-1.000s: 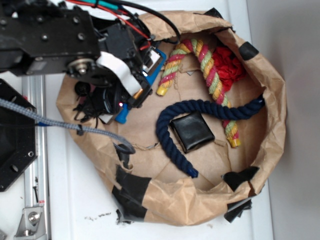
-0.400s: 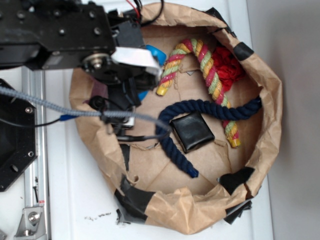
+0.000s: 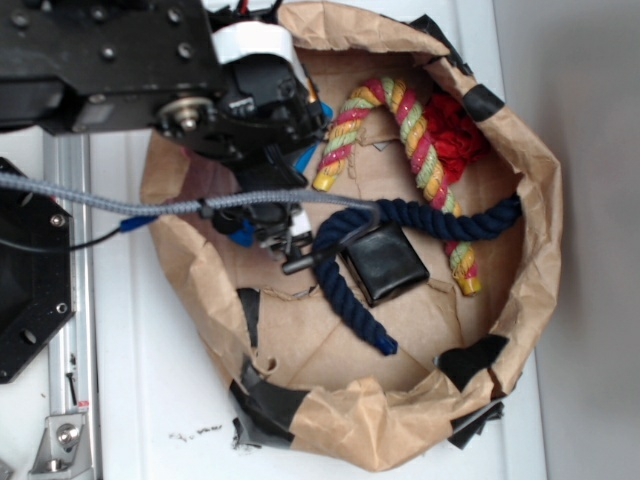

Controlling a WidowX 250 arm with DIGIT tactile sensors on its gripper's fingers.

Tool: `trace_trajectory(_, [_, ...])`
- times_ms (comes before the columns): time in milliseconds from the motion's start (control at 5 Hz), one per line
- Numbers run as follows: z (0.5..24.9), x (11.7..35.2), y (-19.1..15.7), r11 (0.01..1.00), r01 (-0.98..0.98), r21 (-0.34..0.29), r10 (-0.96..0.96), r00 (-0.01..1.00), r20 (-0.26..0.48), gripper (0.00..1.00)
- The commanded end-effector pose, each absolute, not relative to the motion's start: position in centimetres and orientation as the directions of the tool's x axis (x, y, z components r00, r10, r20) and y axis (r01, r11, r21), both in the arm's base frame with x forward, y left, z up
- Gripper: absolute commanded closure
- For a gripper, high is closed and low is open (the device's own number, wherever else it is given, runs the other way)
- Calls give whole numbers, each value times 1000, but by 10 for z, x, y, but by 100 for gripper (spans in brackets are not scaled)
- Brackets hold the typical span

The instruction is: Grab the blue bottle.

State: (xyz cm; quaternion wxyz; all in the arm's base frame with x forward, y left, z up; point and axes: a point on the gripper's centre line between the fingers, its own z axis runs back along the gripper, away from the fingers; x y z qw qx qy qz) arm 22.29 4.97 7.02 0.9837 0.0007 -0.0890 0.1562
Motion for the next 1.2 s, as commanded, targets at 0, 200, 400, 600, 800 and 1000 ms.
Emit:
trace_trajectory(0, [11, 239, 59, 945, -327, -28, 326, 926, 190, 0])
trace_trajectory(200, [1, 242, 53, 951, -309, -25, 308, 930, 200, 1])
trace_trajectory(400, [37, 252, 51, 980, -192, 59, 175, 960, 219, 100])
trace_trajectory(600, [87, 268, 43, 994, -30, 103, -4, 949, 316, 100])
trace_trajectory(800, [136, 286, 17, 993, 51, 110, -80, 957, 280, 100])
trace_trajectory(1000, [188, 296, -9, 991, 70, 117, -107, 931, 349, 100])
